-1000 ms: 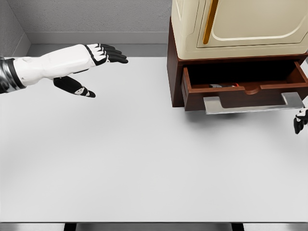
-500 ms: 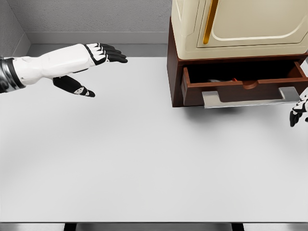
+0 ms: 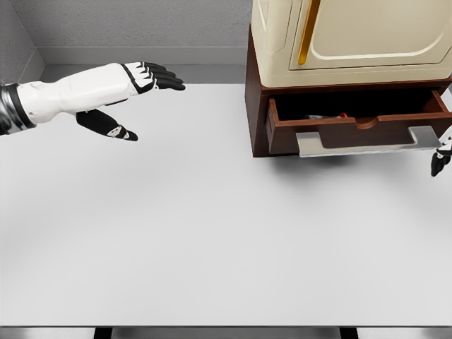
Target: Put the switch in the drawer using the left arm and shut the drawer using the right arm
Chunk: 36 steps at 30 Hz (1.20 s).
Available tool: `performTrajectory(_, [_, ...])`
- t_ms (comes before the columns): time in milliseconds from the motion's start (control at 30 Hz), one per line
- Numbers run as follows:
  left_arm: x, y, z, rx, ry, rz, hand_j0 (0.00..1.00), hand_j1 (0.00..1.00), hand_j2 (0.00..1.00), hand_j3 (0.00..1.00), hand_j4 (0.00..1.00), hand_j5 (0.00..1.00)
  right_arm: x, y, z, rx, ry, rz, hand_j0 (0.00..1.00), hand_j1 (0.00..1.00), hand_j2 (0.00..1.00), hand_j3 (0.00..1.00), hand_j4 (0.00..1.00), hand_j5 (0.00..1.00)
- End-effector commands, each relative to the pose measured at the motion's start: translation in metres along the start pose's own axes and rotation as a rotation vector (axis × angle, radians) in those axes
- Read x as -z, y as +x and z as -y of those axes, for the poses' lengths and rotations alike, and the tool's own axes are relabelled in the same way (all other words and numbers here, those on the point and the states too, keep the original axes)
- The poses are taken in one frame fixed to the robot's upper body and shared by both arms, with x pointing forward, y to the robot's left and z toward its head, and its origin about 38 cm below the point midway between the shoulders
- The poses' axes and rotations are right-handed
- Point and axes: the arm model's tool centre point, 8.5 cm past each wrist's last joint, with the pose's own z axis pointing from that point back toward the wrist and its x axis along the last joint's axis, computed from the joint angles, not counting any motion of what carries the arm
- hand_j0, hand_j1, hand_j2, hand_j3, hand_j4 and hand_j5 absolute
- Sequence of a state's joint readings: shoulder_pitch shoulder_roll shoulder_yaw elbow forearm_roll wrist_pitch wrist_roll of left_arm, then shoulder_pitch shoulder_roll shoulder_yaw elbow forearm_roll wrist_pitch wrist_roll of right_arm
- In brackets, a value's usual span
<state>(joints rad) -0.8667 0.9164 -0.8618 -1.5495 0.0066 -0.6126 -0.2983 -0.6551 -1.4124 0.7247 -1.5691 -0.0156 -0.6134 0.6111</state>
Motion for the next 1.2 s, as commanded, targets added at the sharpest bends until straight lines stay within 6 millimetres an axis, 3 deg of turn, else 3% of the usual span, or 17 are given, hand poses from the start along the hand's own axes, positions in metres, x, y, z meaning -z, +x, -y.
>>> performTrajectory(0, [0.000, 0.000, -0.001, -0.005, 0.006, -0.001, 1.00, 1.00, 1.00, 1.00, 1.00, 1.00, 0.005, 0.001, 0.000, 0.008, -0.010, 0.012, 0.52, 0.52, 0.52, 0.52, 0.52, 0.52])
performTrajectory(500, [0.000, 0.000, 0.000, -0.006, 0.004, -0.001, 1.00, 1.00, 1.00, 1.00, 1.00, 1.00, 0.008, -0.007, 0.002, 0.025, -0.033, -0.001, 0.52, 0.52, 0.52, 0.52, 0.52, 0.52])
performTrajectory(767, [0.000, 0.000, -0.001, -0.005, 0.005, -0.001, 1.00, 1.00, 1.00, 1.00, 1.00, 1.00, 0.008, -0.007, 0.003, 0.022, -0.033, -0.001, 0.44, 0.44, 0.44, 0.44, 0.44, 0.44])
performTrajectory(1167, [0.000, 0.000, -0.002, -0.003, 0.004, 0.000, 1.00, 1.00, 1.00, 1.00, 1.00, 1.00, 0.016, -0.005, 0.008, 0.019, -0.057, 0.021, 0.44, 0.44, 0.44, 0.44, 0.44, 0.44])
